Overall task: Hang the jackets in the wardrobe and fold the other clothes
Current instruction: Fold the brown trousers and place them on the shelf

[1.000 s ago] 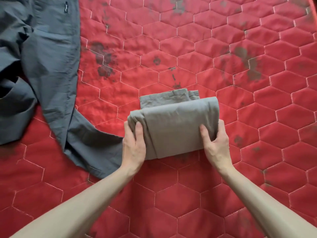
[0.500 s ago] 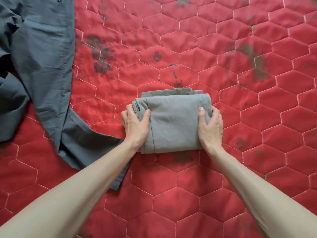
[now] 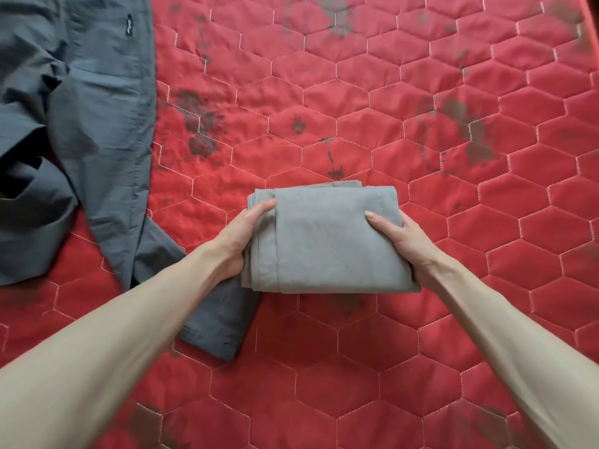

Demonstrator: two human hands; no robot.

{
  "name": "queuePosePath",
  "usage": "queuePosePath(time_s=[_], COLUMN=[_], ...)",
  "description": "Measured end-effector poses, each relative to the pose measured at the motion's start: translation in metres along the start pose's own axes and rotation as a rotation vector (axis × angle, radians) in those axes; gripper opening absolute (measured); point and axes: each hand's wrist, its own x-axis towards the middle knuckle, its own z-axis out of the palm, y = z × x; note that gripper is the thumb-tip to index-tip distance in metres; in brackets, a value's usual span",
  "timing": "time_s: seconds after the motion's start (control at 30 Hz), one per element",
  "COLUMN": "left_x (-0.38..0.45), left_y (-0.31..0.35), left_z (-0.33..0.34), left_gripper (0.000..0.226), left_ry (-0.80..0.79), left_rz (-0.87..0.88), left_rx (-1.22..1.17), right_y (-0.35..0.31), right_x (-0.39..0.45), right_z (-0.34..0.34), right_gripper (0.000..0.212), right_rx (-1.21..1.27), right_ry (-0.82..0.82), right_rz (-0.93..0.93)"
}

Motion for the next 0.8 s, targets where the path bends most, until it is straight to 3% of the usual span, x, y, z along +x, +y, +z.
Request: queuePosePath(time_s=[0.3, 0.53, 0.73, 0.8], left_x=[-0.102, -0.202, -0.318, -0.356], left_y=[0.031, 0.046, 0.066, 0.071], left_z=[-0.007, -0.005, 0.014, 0.019], left_gripper=[0.045, 0.060, 0.024, 0.026], left_ry=[-0.181, -0.174, -0.157, -0.123], left_rz=[-0.080, -0.042, 0.122, 0.198], left_rx=[-0.279, -0.255, -0.232, -0.207], right_y=[-0.063, -0.112, -0.157, -0.174], right_x=[-0.084, -0.184, -0.278, -0.309], right_z=[0.006, 0.016, 0.013, 0.012], right_gripper=[0.041, 0.034, 0.038, 0.038], right_rx=[0.069, 0.071, 0.082, 0.086], right_ry=[0.017, 0.024, 0.006, -0.001], right_rz=[-0.134, -0.149, -0.151, -0.160])
